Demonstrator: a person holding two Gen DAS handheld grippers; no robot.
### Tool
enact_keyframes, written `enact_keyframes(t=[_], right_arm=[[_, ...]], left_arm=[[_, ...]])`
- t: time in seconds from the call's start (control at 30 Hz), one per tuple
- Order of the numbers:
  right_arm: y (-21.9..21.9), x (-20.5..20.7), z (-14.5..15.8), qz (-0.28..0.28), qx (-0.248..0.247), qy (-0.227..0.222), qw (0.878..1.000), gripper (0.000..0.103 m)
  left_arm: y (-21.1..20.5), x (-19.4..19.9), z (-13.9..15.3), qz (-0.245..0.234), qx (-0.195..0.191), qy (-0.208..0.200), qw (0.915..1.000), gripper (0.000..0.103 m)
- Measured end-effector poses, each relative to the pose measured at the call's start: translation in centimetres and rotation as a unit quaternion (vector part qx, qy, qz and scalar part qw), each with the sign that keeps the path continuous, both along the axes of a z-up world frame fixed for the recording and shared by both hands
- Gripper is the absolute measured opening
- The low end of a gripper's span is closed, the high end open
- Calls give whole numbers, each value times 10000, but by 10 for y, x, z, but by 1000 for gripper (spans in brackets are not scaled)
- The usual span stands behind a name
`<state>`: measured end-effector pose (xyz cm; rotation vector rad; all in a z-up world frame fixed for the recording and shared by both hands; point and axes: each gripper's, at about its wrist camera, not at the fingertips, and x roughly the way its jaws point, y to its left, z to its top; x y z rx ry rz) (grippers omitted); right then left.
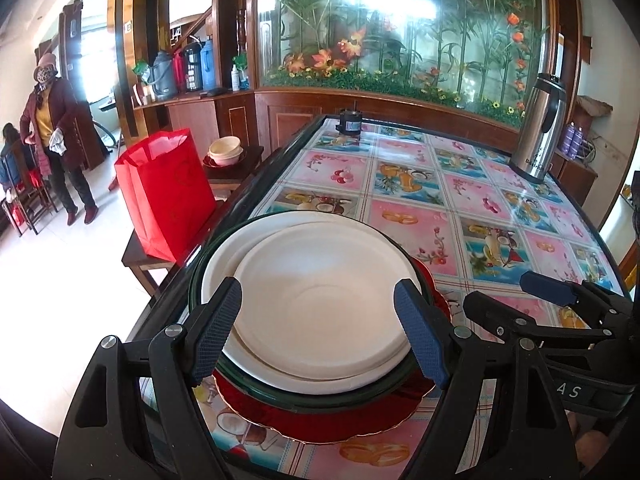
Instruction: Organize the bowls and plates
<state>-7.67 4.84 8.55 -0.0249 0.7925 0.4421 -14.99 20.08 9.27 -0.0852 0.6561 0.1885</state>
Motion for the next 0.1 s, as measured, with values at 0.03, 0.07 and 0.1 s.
enact_keyframes(t=[0.03,0.07,0.1], right_arm=[[0,0,0,-3,4,2,10000,82],[0,0,0,-4,10,6,10000,82],[-1,0,1,-6,16,4,10000,82]], left_arm=[[-1,0,1,14,45,-24,10000,80],[-1,-1,1,22,74,-33,10000,80],[-2,-1,1,29,102,-37,9999,80]])
